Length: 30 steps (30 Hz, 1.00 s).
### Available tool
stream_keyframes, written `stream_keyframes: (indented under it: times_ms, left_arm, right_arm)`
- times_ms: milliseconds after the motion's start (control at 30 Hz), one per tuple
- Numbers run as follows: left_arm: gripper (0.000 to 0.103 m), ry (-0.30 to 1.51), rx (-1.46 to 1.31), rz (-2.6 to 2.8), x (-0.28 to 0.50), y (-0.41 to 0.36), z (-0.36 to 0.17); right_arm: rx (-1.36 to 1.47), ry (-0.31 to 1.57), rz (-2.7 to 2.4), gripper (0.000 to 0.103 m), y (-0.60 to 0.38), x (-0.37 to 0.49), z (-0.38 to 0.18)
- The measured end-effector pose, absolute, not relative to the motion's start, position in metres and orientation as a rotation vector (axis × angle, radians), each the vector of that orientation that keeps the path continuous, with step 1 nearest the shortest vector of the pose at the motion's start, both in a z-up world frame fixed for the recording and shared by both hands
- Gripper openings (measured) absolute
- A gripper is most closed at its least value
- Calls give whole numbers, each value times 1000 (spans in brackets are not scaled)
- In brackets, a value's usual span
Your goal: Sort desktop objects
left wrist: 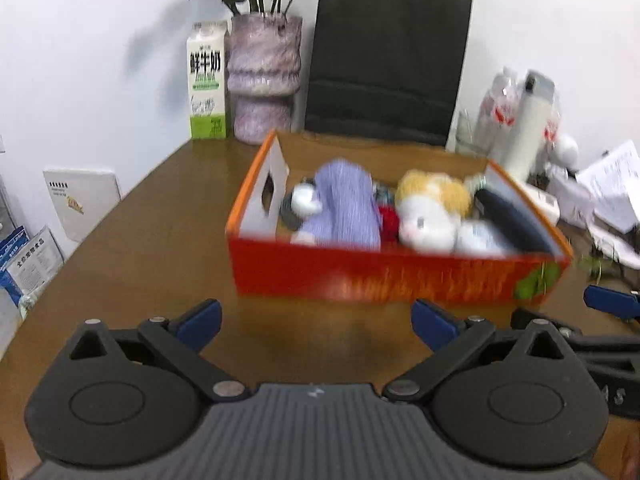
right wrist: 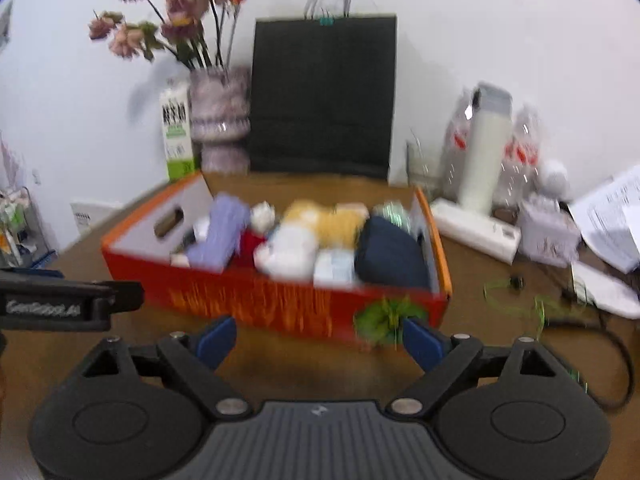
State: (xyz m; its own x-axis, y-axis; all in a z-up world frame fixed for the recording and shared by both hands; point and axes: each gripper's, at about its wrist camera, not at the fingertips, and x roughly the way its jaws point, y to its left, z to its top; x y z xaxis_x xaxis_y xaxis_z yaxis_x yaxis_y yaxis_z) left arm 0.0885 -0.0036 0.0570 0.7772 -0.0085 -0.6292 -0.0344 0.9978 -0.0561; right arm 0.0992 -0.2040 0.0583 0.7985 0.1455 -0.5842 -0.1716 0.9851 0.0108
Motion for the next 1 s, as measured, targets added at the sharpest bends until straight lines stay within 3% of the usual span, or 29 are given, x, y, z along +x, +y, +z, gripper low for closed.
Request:
stream_keyframes:
  times_ms: [467,600,667,1000]
  left_arm:
    - [103,766,24,-51,12,-15,1]
    - [103,771,36,-51,7,-17,2]
    - [103,749,30,-46,4,-17,0]
    - [103,714,19,-11,10,-15,-3]
  right_arm:
    - [-25,728,130,91,-205,32,8]
    - [-21,717,101,94,-204,23,4]
    - [-17,708,67,103,-206,22,2]
    - [-14,702,86,103,-211,25,0]
